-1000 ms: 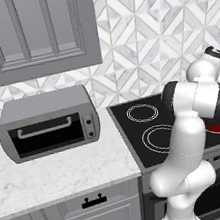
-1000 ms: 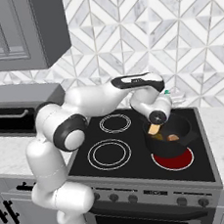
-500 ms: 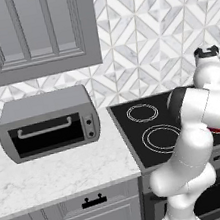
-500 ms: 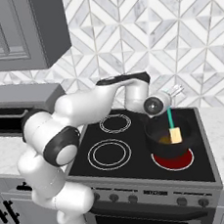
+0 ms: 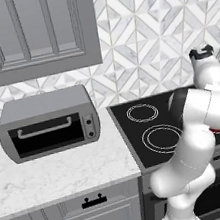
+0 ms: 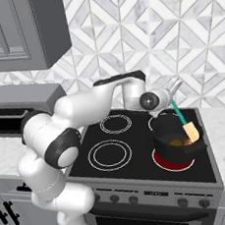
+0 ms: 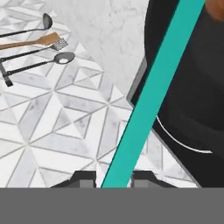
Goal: Put the onion and avocado in the pot. Retrieve the spatula and lightly stir the vegetables in the pot.
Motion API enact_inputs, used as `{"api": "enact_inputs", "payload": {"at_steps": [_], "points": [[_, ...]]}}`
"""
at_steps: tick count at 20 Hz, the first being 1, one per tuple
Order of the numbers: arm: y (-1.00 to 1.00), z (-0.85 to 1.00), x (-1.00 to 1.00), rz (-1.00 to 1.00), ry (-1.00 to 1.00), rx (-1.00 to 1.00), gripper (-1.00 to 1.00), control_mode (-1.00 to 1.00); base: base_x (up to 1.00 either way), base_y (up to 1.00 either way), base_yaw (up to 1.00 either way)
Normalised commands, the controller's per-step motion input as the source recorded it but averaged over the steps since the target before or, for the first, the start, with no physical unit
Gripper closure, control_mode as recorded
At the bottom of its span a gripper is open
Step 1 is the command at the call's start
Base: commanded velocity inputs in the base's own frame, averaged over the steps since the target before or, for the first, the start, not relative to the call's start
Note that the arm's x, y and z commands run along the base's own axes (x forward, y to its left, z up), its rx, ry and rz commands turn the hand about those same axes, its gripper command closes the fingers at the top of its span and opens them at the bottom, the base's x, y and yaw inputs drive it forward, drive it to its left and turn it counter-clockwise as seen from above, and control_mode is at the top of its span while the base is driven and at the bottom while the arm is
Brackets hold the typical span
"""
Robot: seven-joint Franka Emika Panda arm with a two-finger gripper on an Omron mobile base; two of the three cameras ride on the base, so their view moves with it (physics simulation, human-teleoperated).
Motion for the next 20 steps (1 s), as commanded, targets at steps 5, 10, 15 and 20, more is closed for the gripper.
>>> {"api": "enact_inputs", "payload": {"at_steps": [5, 10, 15, 20], "points": [[0.40, -0.04, 0.54, -0.02, -0.21, 0.00, 1.00, -1.00, 0.00, 0.00, 0.00], [0.06, -0.36, 0.18, -0.15, -0.10, 0.07, 1.00, -1.00, 0.00, 0.00, 0.00], [-0.16, -0.41, 0.17, -0.13, 0.00, 0.09, 1.00, -1.00, 0.00, 0.00, 0.00], [-0.29, -0.02, 0.04, -0.02, 0.00, 0.23, 1.00, -1.00, 0.00, 0.00, 0.00]]}}
